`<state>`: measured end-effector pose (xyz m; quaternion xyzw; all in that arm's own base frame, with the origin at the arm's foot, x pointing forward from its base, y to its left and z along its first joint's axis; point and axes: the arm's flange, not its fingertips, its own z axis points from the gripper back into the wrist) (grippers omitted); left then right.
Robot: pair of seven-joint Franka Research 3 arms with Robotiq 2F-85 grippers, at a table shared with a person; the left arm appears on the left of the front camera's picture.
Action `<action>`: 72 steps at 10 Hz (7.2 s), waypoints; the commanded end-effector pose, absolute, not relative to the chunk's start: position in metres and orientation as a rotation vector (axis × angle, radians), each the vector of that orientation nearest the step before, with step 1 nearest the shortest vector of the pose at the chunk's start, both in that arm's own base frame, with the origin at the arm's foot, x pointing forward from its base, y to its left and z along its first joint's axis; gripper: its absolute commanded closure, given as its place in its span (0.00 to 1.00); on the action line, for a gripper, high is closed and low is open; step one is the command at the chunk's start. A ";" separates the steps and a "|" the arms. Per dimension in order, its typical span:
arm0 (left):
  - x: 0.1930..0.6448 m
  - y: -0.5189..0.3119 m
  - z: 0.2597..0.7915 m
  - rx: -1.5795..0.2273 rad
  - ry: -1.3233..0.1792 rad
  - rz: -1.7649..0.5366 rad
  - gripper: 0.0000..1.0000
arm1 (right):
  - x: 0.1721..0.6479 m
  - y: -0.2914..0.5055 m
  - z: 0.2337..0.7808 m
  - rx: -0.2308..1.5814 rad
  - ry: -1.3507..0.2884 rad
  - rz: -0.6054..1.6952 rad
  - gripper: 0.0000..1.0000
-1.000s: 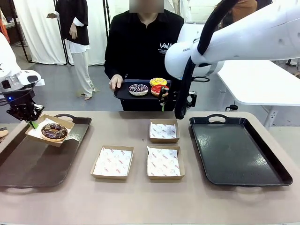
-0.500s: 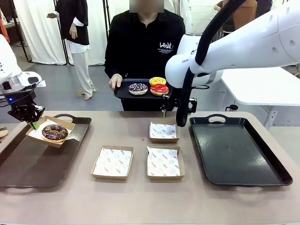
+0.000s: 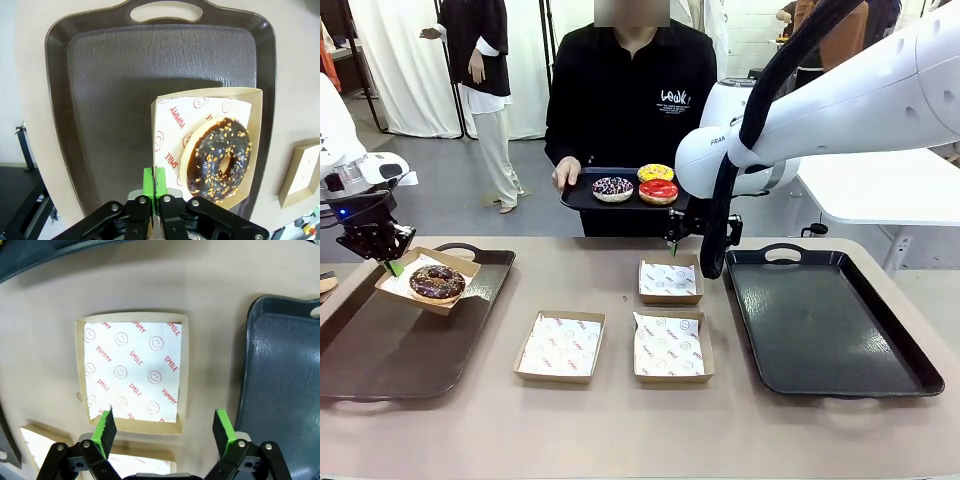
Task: Individually package the donuts and arrange them on the tray.
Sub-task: Place the picked Paper togo box on the Handle tray while simultaneously picking up another Paper togo box from the table with the other hand.
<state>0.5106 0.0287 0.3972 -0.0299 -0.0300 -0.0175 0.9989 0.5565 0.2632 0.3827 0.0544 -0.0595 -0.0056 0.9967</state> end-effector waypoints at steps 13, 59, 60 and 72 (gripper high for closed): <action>0.541 0.067 0.383 -0.108 -0.097 -0.024 0.99 | 0.589 0.266 0.324 0.069 -0.091 -0.044 0.00; 0.354 0.256 0.411 -1.233 -0.250 0.236 0.00 | 0.606 0.256 0.500 -0.009 0.038 -0.045 1.00; 0.358 0.257 0.405 -1.231 -0.233 0.284 0.00 | 0.607 0.254 0.496 -0.010 0.048 -0.046 1.00; 0.345 0.251 0.406 -1.191 -0.255 0.171 0.00 | 0.600 0.257 0.498 -0.007 0.020 -0.044 1.00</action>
